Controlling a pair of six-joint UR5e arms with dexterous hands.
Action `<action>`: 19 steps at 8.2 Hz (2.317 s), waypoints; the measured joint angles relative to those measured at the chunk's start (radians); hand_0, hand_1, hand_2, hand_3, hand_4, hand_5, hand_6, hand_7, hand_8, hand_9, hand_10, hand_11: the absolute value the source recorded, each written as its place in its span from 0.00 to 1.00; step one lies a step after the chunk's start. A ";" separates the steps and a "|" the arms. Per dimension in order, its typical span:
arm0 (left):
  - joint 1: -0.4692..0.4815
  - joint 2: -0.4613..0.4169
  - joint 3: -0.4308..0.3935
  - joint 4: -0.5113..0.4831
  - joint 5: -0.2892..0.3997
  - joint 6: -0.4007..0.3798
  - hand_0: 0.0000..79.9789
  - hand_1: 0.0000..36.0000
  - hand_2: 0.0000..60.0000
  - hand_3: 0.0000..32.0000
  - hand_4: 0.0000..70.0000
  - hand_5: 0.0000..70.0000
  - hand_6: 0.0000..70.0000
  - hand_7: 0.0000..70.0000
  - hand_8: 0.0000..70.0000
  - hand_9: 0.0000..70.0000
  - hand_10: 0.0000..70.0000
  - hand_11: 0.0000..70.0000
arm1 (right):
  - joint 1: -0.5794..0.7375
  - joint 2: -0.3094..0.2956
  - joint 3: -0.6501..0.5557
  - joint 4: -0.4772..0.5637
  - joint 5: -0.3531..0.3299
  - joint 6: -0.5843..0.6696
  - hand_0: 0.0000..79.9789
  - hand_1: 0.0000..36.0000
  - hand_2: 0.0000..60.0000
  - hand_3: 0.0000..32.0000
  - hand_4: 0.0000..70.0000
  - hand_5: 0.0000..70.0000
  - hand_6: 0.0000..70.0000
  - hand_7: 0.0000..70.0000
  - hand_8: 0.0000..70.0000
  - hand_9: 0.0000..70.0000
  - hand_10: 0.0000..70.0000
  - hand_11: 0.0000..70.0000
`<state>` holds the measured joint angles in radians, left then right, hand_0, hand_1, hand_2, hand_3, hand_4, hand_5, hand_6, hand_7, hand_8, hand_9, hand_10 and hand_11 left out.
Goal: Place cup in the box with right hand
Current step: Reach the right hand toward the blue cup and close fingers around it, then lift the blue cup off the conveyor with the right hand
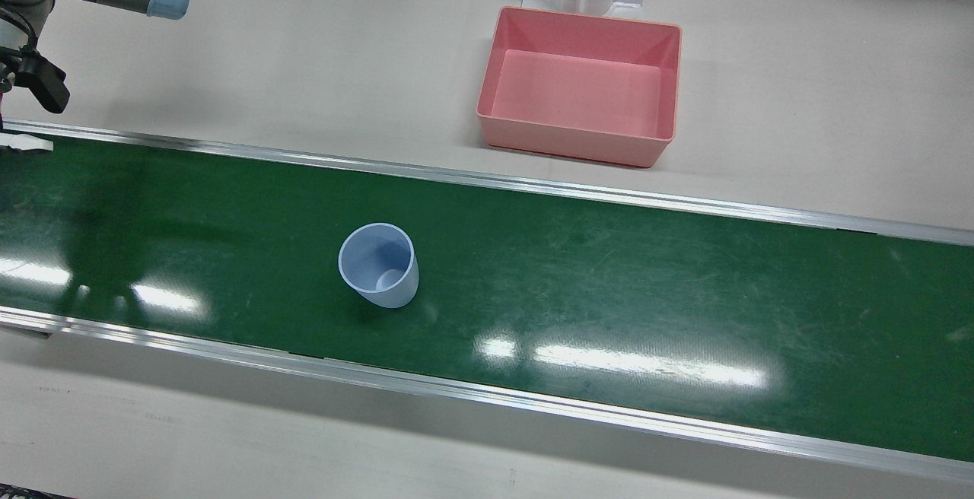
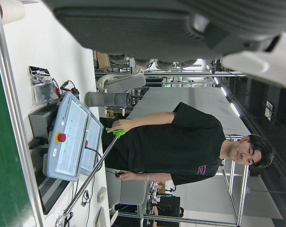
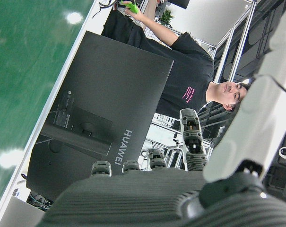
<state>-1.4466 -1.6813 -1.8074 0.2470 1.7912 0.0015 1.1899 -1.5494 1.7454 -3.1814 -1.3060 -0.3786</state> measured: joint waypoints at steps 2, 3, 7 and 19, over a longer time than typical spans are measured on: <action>0.000 0.000 -0.001 0.000 -0.001 0.000 0.00 0.00 0.00 0.00 0.00 0.00 0.00 0.00 0.00 0.00 0.00 0.00 | -0.019 0.010 -0.002 0.000 0.000 -0.004 0.59 0.33 0.19 0.14 0.15 0.06 0.04 0.17 0.00 0.04 0.02 0.06; 0.000 0.000 -0.001 0.000 -0.001 0.000 0.00 0.00 0.00 0.00 0.00 0.00 0.00 0.00 0.00 0.00 0.00 0.00 | -0.033 0.017 -0.002 0.000 0.001 -0.007 0.57 0.41 0.37 0.12 0.10 0.06 0.04 0.17 0.00 0.04 0.02 0.06; 0.000 0.000 -0.001 0.000 -0.001 0.000 0.00 0.00 0.00 0.00 0.00 0.00 0.00 0.00 0.00 0.00 0.00 0.00 | -0.070 0.029 -0.002 -0.001 0.002 -0.020 0.60 0.31 0.13 0.12 0.16 0.06 0.04 0.17 0.00 0.04 0.02 0.05; 0.000 0.001 -0.001 0.000 -0.001 0.000 0.00 0.00 0.00 0.00 0.00 0.00 0.00 0.00 0.00 0.00 0.00 0.00 | -0.094 0.000 0.024 0.001 0.111 0.023 0.74 0.91 1.00 0.00 0.65 0.32 0.68 1.00 1.00 1.00 0.90 1.00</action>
<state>-1.4465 -1.6807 -1.8084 0.2469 1.7901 0.0016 1.0961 -1.5489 1.7696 -3.1809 -1.1945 -0.3558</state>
